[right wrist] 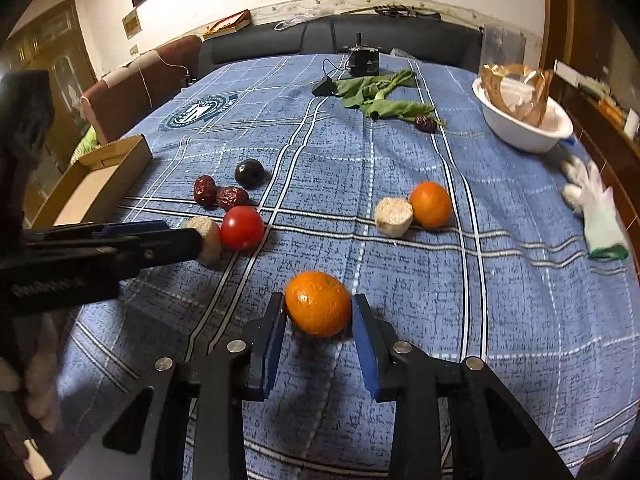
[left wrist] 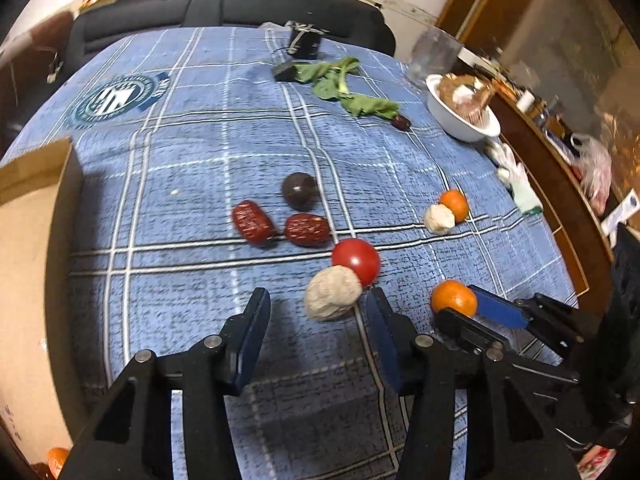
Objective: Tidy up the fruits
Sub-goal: 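Grasp the round white bun with the left tool while the right tool grasps an orange, then carry the white bun in the left tool and the orange in the right tool over the tray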
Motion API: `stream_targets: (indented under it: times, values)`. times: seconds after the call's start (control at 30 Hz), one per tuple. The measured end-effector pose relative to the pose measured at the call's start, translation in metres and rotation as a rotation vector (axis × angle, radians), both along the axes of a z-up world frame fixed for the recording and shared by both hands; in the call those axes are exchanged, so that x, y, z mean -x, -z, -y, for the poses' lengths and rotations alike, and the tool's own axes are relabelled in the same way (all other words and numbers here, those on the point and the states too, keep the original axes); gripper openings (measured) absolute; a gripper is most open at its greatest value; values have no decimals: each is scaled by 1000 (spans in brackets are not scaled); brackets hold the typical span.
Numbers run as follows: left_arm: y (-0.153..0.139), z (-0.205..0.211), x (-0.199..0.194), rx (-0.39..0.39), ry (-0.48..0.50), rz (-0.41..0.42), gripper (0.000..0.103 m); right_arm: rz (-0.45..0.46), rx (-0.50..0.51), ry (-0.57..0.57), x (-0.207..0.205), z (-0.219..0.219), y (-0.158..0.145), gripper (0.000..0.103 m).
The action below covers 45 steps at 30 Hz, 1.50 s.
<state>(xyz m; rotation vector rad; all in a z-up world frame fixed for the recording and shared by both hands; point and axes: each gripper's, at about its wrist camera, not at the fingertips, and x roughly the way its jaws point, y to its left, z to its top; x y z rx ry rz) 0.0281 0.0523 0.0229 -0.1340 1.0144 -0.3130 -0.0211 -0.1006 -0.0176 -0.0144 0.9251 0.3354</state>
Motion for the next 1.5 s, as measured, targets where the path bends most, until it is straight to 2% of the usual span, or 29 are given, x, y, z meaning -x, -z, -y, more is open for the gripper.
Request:
stream_targets:
  times: [0.2,0.27,0.47,0.6,0.77,0.9,1.03,1.23,1.37,1.5]
  values:
    - [8,14,-10,-23,13,14,46,-10,-58,2,6,11,1,35]
    - [9,15,-11,-12,17,15,28,-10,-66,3,6,11,2,35]
    - [7,9,-5,0,-6,7,28,0,-85,9,6,12,2,34]
    - [-5,-5,10,41,-38,13,28,-4,-115,8,10,14,-1,34]
    - [-29,-45,36,132,-107,39,28,15,-117,-12,22,5,-11,34]
    - [-46,-85,57,114,-175,85,28,28,-145,-49,33,-10,-26,34]
    - [-57,-136,67,23,-273,110,29,37,-181,-120,39,-41,-47,34]
    - [-49,-202,63,-68,-393,56,29,30,-222,-289,45,-125,-68,35]
    - [-38,-228,52,-86,-424,13,29,25,-208,-380,45,-179,-69,35]
    - [-26,-244,44,-44,-436,-36,29,4,-167,-434,40,-229,-59,35]
